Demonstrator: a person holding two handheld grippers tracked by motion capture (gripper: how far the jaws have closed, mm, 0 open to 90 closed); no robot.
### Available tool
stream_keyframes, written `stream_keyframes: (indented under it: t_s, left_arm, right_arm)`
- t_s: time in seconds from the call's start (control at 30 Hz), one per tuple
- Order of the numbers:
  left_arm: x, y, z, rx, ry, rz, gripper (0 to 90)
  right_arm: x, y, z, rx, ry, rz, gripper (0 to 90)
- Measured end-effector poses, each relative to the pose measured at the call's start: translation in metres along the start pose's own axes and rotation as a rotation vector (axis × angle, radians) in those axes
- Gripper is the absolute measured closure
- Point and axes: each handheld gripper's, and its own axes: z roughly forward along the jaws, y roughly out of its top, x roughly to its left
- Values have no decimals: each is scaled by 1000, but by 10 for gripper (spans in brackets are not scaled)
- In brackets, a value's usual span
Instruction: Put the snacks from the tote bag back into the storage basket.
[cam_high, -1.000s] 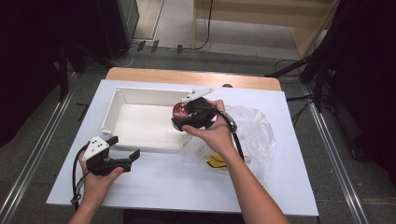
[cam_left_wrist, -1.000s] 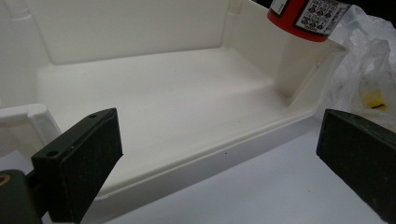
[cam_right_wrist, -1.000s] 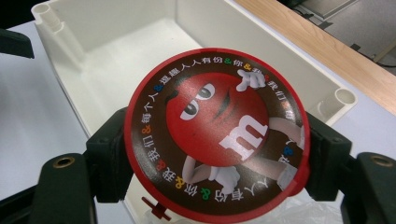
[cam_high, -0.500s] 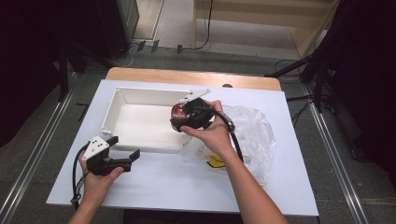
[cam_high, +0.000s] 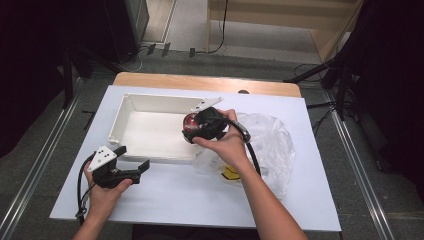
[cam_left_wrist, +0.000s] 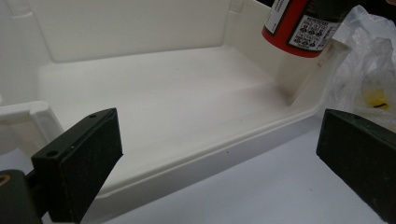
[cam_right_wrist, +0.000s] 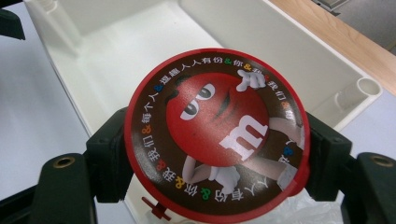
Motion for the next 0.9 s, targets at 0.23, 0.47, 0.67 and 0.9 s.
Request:
stream_keyframes:
  t_s: [0.23, 0.47, 0.67, 0.9]
  left_arm:
    - [0, 0, 0, 2, 0, 2, 3]
    - [0, 0, 1, 4, -1, 1, 3]
    - [0, 0, 1, 6, 0, 2, 3]
    - [0, 0, 1, 5, 1, 2, 3]
  right_arm:
    - [0, -3, 4, 12, -2, -6, 259]
    - [2, -7, 8, 26, 0, -6, 259]
    - [2, -10, 12, 34, 2, -6, 259]
    - [4, -13, 17, 44, -1, -10, 259]
